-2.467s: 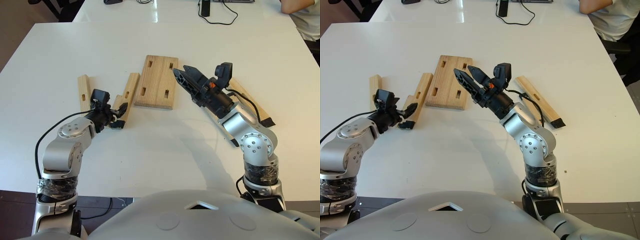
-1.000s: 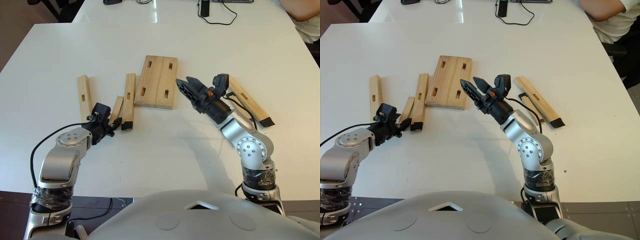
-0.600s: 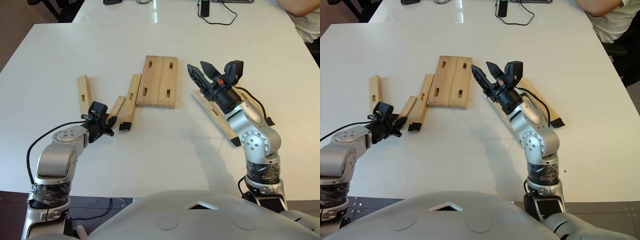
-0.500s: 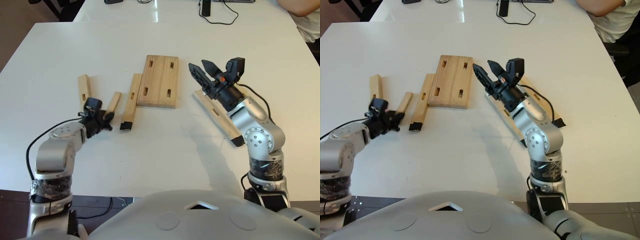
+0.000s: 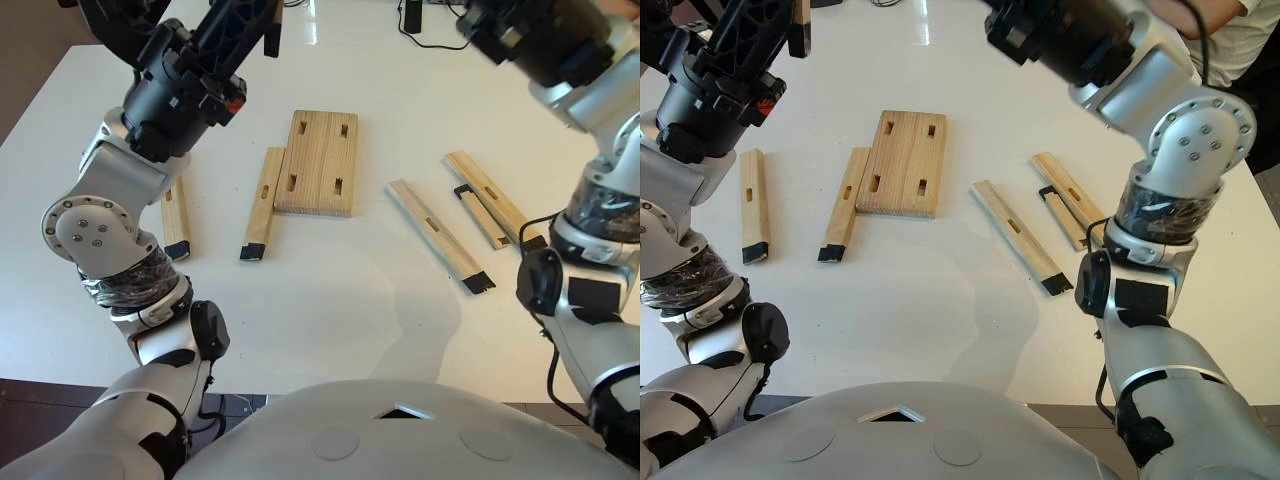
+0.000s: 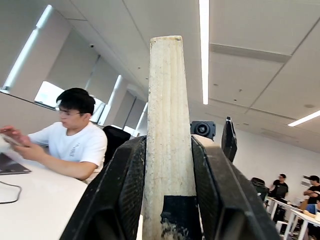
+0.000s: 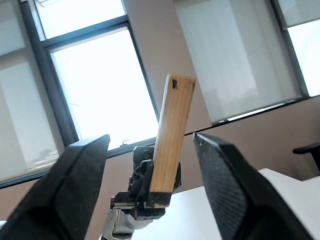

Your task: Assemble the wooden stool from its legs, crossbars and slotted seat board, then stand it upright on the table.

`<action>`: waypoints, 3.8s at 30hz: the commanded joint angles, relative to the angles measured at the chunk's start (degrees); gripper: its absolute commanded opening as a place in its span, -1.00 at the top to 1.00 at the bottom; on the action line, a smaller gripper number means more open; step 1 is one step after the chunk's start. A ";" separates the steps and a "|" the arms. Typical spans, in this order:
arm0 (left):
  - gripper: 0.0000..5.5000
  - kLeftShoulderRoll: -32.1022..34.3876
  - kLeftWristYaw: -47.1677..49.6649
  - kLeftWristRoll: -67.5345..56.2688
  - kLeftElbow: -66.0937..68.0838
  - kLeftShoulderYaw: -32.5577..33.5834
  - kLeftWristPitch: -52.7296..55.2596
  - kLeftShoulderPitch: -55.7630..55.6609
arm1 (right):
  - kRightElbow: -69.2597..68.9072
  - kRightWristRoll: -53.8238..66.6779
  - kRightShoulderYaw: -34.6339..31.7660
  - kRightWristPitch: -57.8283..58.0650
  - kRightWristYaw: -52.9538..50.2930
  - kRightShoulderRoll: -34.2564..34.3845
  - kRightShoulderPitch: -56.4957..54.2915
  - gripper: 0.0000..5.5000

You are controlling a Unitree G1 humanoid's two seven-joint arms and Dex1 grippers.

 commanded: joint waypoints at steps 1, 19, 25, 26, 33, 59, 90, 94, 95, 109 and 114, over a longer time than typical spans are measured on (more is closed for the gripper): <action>0.52 3.65 -2.17 -3.20 -1.18 -3.53 0.85 0.89 | 1.20 1.33 0.44 2.25 2.51 -2.03 -0.20 -0.32; 0.52 10.32 -9.08 1.38 -2.96 -11.50 -2.71 6.44 | 1.25 4.30 1.74 4.14 2.82 -3.02 0.03 -0.10; 0.52 10.32 -9.02 1.86 -3.97 -12.43 -4.05 7.68 | 1.30 6.30 1.88 5.80 2.25 -4.13 0.54 0.22; 0.52 10.26 -8.88 1.85 -4.29 -12.53 -4.40 7.78 | 0.88 5.66 2.30 6.10 2.65 -4.52 0.89 0.25; 0.52 10.57 -9.00 2.65 -5.32 -13.34 -5.71 8.58 | -0.46 4.56 3.91 6.00 2.26 -4.70 2.39 0.53; 0.15 21.63 -19.07 47.76 8.82 -26.98 -27.66 31.26 | 1.85 -30.00 10.16 -11.45 17.43 -18.59 16.25 0.53; 0.15 1.47 4.93 41.16 3.79 -12.65 -26.57 34.32 | -4.81 -42.77 15.01 -18.42 38.05 -28.39 38.88 0.53; 0.15 2.13 4.43 41.66 4.95 -12.84 -26.32 32.94 | -4.81 -42.23 14.15 -17.77 33.67 -24.96 37.56 0.53; 0.15 2.29 4.36 41.71 5.19 -12.81 -26.27 32.67 | -4.19 -42.98 13.91 -18.80 33.42 -24.91 37.34 0.53; 0.15 1.67 4.62 43.17 9.08 -12.69 -27.55 29.15 | 1.08 -49.34 10.05 -35.50 22.81 -13.22 37.06 0.53; 0.15 2.08 4.34 43.53 11.86 -12.19 -28.03 27.14 | 1.12 -49.74 9.62 -38.77 24.25 -13.11 41.62 0.53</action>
